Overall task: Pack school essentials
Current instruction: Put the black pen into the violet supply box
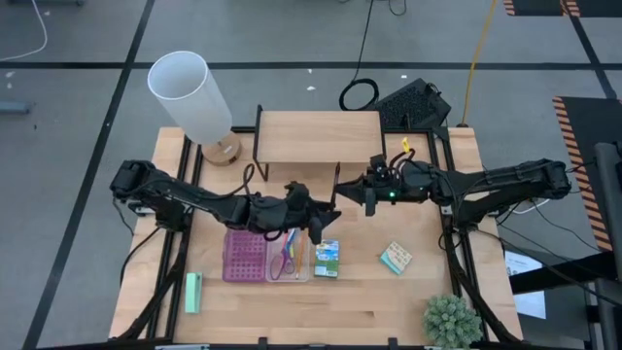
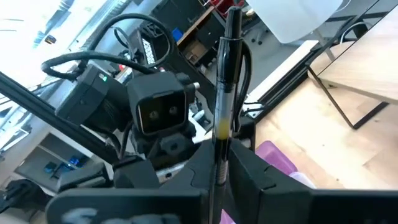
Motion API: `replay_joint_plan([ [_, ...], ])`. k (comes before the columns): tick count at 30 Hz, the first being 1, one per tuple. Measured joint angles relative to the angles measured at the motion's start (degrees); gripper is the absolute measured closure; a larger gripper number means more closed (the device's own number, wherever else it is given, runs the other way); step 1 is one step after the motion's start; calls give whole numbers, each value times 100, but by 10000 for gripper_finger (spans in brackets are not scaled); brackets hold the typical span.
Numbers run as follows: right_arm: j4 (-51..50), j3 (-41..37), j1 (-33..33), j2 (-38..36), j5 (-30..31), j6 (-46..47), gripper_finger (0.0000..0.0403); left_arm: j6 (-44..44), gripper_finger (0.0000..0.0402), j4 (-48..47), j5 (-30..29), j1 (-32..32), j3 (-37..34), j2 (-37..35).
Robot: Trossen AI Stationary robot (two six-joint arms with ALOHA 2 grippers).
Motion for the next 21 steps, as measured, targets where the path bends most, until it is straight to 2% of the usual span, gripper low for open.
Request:
replay_joint_plan([
  [12, -48, 0, 0, 17, 12, -20, 379, -183, 367, 92, -100, 37, 0, -11],
  [16, -73, 0, 0, 17, 34, 140, 362, -219, 368, 100, -103, 27, 0, -11],
  [21, -403, 0, 0, -40, 21, 188, 278, -541, 358, 10, -98, 10, 0, -11],
])
